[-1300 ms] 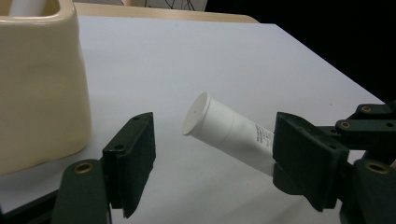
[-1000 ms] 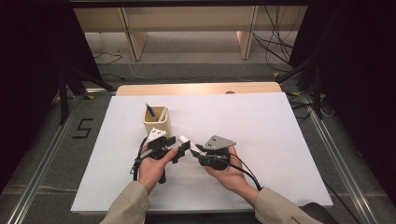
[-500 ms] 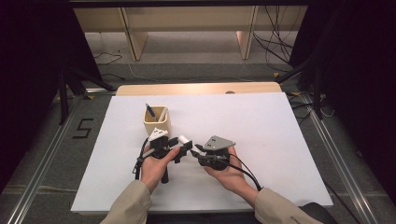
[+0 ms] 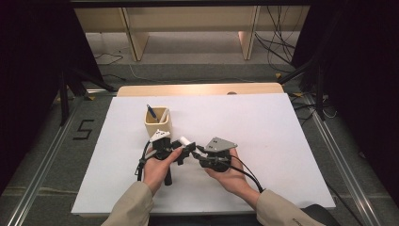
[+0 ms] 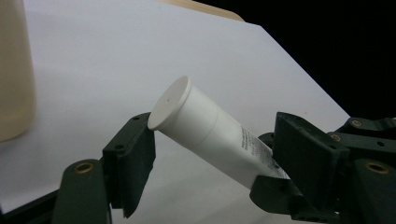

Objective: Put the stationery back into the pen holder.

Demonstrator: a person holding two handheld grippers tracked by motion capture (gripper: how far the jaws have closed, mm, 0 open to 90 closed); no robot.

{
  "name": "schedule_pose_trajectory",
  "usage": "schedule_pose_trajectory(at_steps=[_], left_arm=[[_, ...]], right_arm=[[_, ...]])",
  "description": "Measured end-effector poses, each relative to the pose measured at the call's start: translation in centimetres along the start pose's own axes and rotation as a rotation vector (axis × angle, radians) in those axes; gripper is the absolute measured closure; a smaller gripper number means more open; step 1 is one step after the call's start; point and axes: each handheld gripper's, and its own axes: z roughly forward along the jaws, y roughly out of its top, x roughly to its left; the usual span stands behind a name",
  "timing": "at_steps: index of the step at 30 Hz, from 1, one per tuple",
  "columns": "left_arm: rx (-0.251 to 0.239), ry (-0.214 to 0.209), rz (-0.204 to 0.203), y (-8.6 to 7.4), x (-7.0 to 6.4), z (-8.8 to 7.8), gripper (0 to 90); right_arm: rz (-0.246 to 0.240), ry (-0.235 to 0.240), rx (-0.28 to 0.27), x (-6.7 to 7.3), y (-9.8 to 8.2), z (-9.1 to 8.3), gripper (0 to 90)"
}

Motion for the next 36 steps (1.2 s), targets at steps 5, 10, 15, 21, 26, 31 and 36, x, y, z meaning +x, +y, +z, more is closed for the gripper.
schedule_pose_trajectory(at_steps=[5,10,15,21,26,31,36], left_arm=[[0.012,-0.02,-0.007,-0.09,-0.1,0.18,30.3],[0.016,-0.028,-0.014,-0.13,-0.18,0.25,31.8],[0.014,-0.046,-0.031,-0.13,-0.15,0.22,37.4],[-0.02,-0.065,-0.065,-0.22,0.11,0.02,49.9],[-0.051,-0.104,-0.06,-0.06,-0.07,-0.33,63.3],[-0.059,-0.118,-0.016,-0.06,-0.32,-0.49,66.7],[-0.069,-0.111,0.03,0.04,-0.69,-0.63,67.1]], right_arm=[[0.0,0.002,-0.009,0.07,0.02,0.02,71.3],[0.001,0.002,-0.009,0.12,-0.03,0.05,71.3],[0.015,0.005,-0.016,0.04,-0.02,0.05,71.2],[0.028,0.013,-0.001,-0.13,-0.17,0.25,71.0],[0.04,0.015,0.013,-0.17,-0.29,0.45,70.5],[0.039,0.018,0.014,-0.14,-0.28,0.45,70.8],[0.033,0.021,0.007,-0.19,-0.23,0.42,70.7]])
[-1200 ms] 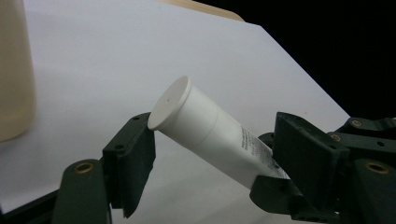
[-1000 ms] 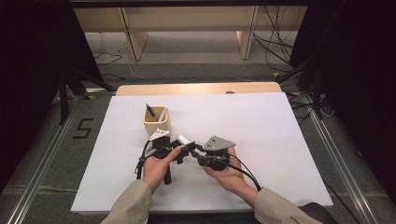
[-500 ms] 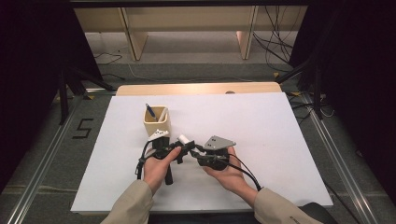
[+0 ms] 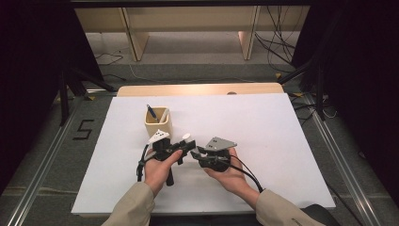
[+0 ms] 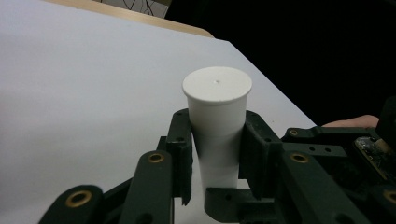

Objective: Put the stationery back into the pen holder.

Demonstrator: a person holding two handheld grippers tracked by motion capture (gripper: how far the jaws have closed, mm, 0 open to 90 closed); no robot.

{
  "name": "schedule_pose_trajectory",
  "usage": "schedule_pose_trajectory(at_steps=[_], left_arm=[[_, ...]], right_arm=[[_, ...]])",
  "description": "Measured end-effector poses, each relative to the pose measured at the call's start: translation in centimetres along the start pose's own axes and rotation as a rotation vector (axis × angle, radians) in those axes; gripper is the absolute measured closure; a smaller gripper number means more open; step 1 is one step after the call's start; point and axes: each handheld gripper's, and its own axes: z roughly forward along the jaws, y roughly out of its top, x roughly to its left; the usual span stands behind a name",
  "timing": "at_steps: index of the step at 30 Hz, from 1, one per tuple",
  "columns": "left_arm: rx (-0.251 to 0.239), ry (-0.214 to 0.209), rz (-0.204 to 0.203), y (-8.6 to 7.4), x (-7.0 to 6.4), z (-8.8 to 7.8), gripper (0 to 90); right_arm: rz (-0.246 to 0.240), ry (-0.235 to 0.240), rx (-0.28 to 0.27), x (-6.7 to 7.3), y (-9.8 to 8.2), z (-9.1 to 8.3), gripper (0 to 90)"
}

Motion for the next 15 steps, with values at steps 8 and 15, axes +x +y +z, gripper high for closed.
schedule_pose_trajectory(at_steps=[8,15], left_arm=[[0.003,0.023,0.048,0.1,0.0,-0.19,67.2],[-0.016,0.041,0.081,0.37,-0.07,-0.53,67.2]], right_arm=[[0.024,-0.007,-0.004,-0.27,0.15,-0.14,58.1],[0.037,-0.005,0.017,-0.45,0.13,-0.12,44.8]])
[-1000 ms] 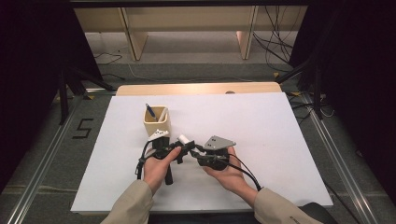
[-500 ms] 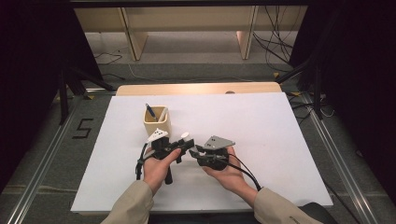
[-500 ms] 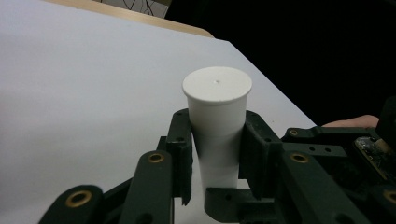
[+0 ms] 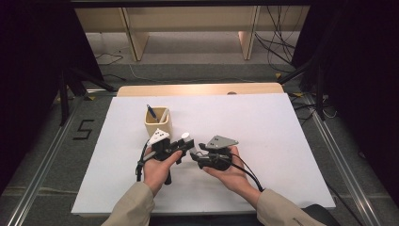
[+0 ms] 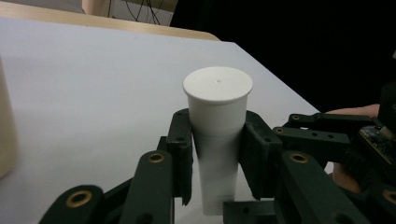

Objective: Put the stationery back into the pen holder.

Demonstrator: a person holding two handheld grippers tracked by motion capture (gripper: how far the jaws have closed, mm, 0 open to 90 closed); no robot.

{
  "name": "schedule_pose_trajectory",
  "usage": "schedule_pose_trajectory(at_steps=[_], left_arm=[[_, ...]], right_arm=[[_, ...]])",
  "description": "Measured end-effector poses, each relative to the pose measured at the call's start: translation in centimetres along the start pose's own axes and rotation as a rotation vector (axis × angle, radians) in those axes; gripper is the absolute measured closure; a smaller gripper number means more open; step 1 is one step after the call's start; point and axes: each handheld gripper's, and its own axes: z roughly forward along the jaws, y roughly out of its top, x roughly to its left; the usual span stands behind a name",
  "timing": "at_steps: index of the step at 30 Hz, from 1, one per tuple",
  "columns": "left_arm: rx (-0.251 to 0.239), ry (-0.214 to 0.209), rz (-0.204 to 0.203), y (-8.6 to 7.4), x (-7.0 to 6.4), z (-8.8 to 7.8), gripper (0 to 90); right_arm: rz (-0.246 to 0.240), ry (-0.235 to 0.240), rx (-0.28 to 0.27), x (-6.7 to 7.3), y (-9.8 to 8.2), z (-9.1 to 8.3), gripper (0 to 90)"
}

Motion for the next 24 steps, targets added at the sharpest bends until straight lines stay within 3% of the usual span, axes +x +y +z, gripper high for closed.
schedule_pose_trajectory(at_steps=[10,24], left_arm=[[-0.016,0.044,0.051,0.4,0.4,-0.7,67.3],[-0.036,0.108,0.094,1.2,1.4,-2.6,67.2]], right_arm=[[0.008,0.022,0.05,-0.5,0.0,-0.4,31.0],[0.008,0.022,0.081,-1.6,-0.4,-1.3,27.3]])
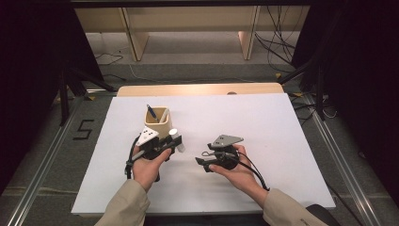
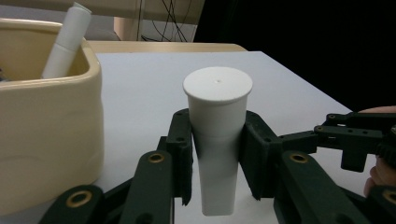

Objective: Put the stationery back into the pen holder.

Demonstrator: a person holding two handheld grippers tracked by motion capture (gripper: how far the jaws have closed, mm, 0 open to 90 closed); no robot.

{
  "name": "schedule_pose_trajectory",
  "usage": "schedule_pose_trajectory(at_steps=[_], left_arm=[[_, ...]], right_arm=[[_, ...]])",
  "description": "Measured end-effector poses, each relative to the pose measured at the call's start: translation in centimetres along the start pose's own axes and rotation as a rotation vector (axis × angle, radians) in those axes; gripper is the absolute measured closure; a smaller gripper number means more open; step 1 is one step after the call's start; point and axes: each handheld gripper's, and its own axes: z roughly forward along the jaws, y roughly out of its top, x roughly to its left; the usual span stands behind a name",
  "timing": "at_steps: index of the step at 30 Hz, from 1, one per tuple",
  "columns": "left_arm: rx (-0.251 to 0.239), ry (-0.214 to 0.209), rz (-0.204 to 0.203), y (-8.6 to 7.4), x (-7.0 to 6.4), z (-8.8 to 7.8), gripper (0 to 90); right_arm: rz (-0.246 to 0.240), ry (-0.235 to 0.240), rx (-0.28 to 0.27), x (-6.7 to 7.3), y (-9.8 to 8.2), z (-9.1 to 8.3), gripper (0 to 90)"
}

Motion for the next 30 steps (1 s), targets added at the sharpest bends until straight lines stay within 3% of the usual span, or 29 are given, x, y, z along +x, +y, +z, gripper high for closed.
schedule_pose_trajectory(at_steps=[12,30], left_arm=[[0.0,0.041,0.044,0.5,0.5,-0.8,67.2],[-0.009,0.08,0.056,1.2,1.4,-1.6,67.3]], right_arm=[[0.002,-0.007,0.002,-1.3,-0.6,-1.4,25.7],[0.027,-0.048,0.005,-3.1,-1.9,-3.6,24.7]])
